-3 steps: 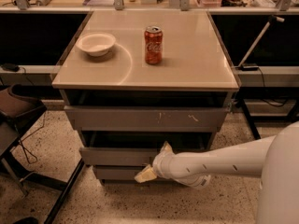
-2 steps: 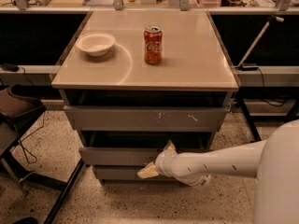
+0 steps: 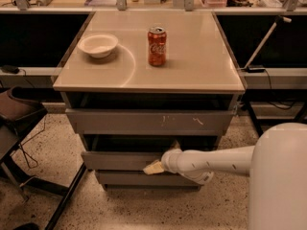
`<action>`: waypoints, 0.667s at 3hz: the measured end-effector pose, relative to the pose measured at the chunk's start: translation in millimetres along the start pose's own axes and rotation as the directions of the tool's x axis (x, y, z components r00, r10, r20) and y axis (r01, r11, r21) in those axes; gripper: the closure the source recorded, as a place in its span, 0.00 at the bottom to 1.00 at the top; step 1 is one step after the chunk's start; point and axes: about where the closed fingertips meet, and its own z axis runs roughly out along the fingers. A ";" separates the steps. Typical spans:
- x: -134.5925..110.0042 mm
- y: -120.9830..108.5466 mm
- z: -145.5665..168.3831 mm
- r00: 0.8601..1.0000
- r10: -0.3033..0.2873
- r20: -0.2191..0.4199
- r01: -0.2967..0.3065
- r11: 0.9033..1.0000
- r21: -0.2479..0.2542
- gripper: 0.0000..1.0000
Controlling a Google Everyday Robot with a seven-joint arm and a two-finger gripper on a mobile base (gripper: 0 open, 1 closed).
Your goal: Open middle drawer
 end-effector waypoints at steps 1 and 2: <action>0.3 -1.1 5.1 1.000 0.008 0.002 -0.008 1.000 -0.005 0.00; 0.3 -1.1 5.1 1.000 0.008 0.002 -0.008 1.000 -0.005 0.19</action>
Offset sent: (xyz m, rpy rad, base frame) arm 0.0037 0.0012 -0.0035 0.0082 0.0046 -0.0020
